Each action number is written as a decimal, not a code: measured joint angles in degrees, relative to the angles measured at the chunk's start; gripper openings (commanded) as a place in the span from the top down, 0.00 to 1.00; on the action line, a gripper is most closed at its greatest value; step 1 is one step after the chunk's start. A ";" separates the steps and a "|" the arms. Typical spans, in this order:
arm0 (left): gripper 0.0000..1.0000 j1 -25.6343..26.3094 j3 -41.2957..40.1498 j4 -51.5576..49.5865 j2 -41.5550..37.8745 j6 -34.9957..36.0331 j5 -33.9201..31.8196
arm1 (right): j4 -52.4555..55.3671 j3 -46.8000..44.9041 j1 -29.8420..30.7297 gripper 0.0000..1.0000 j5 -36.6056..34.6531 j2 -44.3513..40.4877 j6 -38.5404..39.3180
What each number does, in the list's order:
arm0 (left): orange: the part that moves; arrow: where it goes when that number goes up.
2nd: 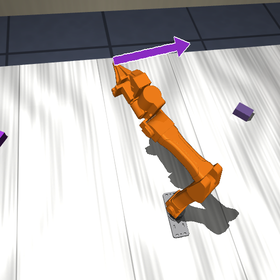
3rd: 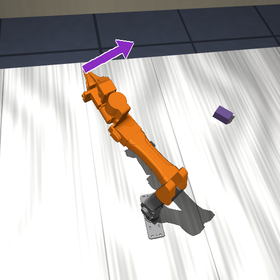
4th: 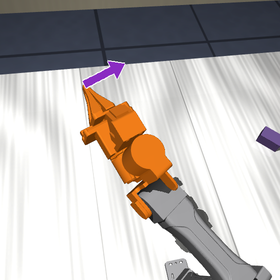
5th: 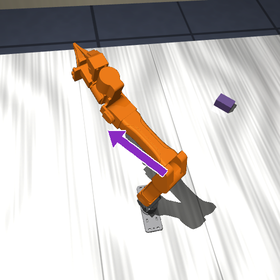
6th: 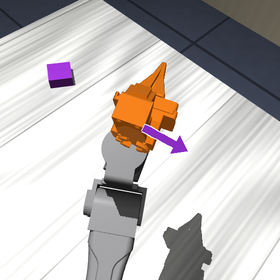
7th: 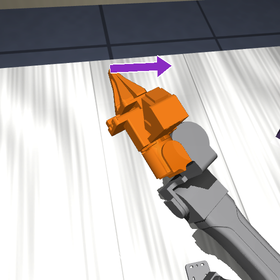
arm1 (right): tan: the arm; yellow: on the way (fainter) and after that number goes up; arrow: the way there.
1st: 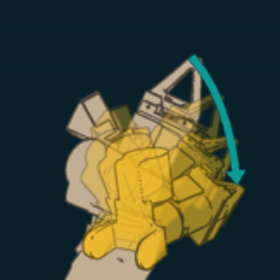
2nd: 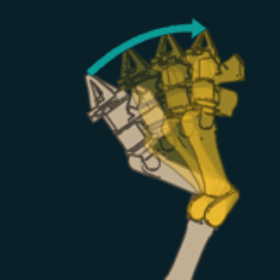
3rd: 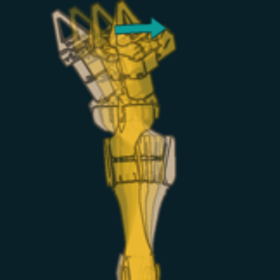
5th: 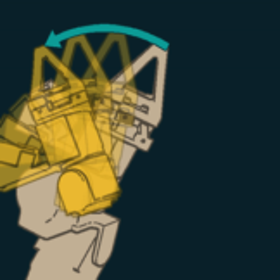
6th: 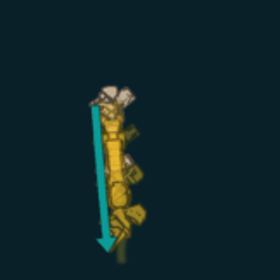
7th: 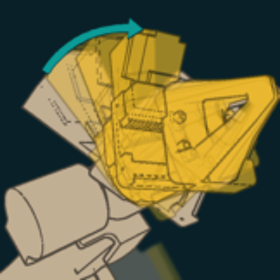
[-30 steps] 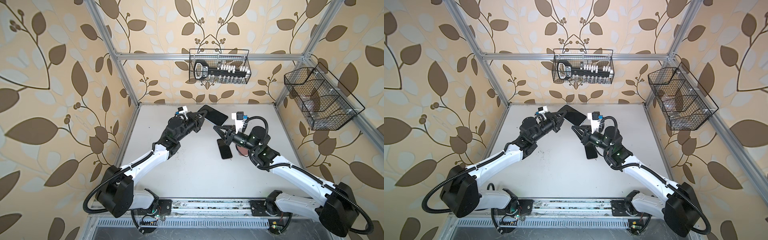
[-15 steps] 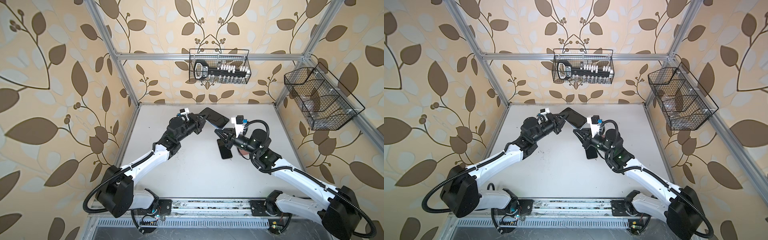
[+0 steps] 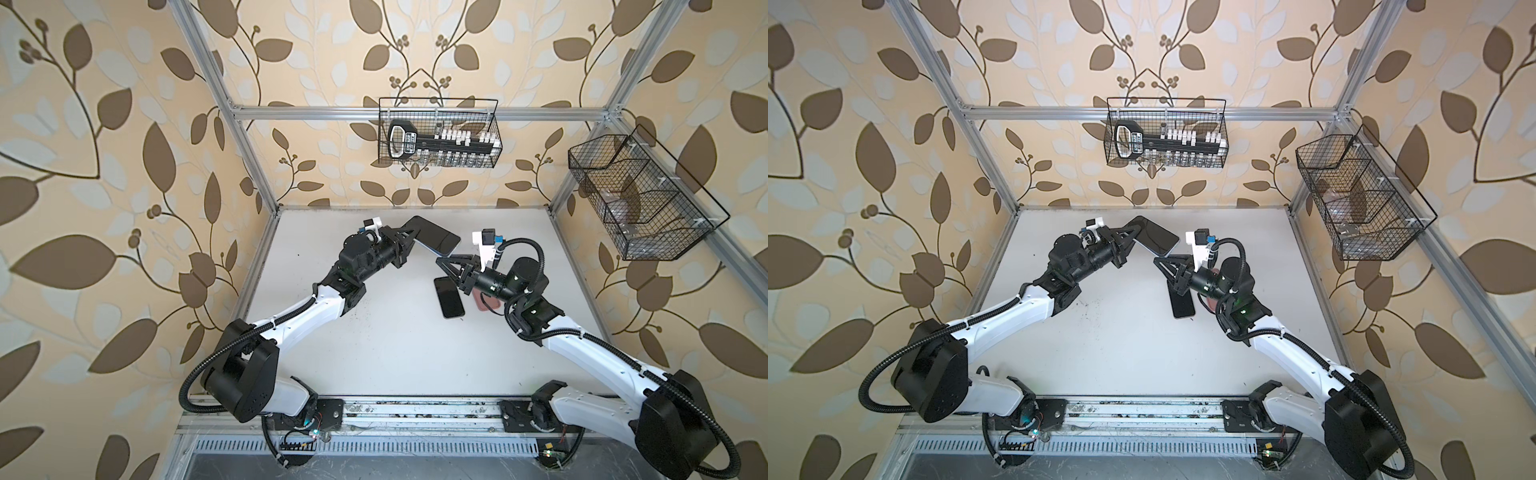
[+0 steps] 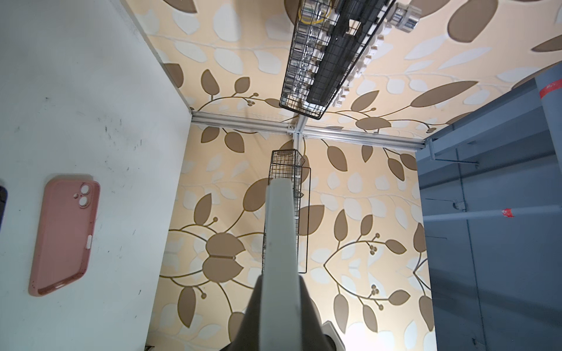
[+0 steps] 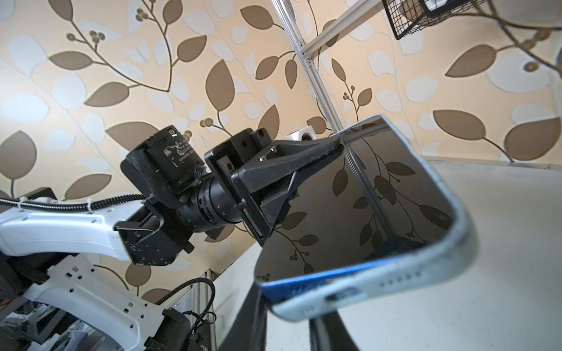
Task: Take the phone out of the phone case
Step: Remove the phone case from the phone.
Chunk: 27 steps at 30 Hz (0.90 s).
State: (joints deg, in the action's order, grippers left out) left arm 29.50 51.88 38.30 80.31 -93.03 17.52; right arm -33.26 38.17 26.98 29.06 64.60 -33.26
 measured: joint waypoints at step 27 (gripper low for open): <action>1.00 -8.22 12.02 -1.03 4.02 18.69 23.69 | 13.16 5.86 -19.56 0.00 14.99 -6.60 -9.09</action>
State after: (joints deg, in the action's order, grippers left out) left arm 21.28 63.90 37.28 84.33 -74.35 41.21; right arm -20.10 44.03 7.42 44.05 58.00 -42.35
